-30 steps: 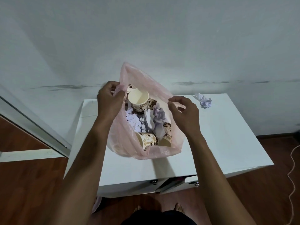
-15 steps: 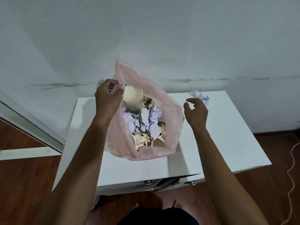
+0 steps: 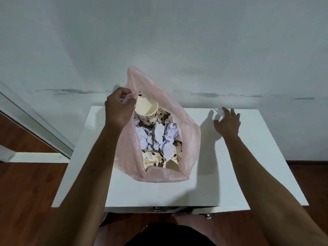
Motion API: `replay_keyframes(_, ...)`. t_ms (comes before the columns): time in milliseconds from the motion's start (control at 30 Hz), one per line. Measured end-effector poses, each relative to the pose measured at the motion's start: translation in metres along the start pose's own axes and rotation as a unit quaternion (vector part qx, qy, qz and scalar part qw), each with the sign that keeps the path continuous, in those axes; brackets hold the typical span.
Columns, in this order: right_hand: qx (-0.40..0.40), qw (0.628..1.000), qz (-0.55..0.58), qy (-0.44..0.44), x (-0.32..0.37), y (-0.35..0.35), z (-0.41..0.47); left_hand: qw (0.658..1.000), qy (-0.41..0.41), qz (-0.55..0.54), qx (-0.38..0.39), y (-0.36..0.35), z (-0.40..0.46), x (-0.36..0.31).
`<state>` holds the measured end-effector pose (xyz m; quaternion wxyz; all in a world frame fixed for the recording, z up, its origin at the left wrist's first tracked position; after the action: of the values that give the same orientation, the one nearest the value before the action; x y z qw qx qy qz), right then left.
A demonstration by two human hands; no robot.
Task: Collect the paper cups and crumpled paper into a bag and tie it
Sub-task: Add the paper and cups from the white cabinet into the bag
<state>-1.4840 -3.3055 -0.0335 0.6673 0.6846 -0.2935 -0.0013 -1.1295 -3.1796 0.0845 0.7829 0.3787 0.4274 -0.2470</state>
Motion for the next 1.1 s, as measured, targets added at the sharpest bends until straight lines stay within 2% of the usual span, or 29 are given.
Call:
replay_keyframes(200, 0.020, 0.998, 0.052, 0.002, 0.002, -0.006, 0.008, 1.000, -0.008, -0.003, -0.013, 0.006, 0.005, 0.002)
replay_keyframes(533, 0.072, 0.996, 0.038, 0.020, 0.022, -0.016, -0.035, 1.000, -0.008, -0.021, -0.012, 0.017, 0.000, 0.002)
replay_keyframes(700, 0.136, 0.980, -0.108, 0.094, 0.038, -0.017, -0.067, 1.000, -0.011, -0.025, -0.005, 0.026, -0.001, 0.006)
replay_keyframes(867, 0.142, 0.961, -0.199, 0.125, 0.051, -0.005, -0.099, 0.999, -0.011, -0.035, 0.000, 0.034, 0.000, 0.011)
replay_keyframes(1000, 0.149, 0.960, -0.192, 0.137, 0.049, -0.005, -0.109, 0.999, -0.010, -0.044, -0.001, 0.037, -0.002, 0.009)
replay_keyframes(1100, 0.122, 0.986, -0.063, 0.094, 0.044, 0.002, -0.107, 0.999, -0.009, -0.045, 0.002, 0.040, -0.003, 0.008)
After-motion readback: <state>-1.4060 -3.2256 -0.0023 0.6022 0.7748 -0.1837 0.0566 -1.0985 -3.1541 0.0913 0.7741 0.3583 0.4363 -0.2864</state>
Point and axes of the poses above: each hand's wrist, its own z-axis towards the middle knuckle, its own y-axis out of the back of the hand, x = y × z, the point moved 3 cm from there along z, towards the middle knuckle, and after that the axes turned 13 degrees about -y, right-handed, at the moved point
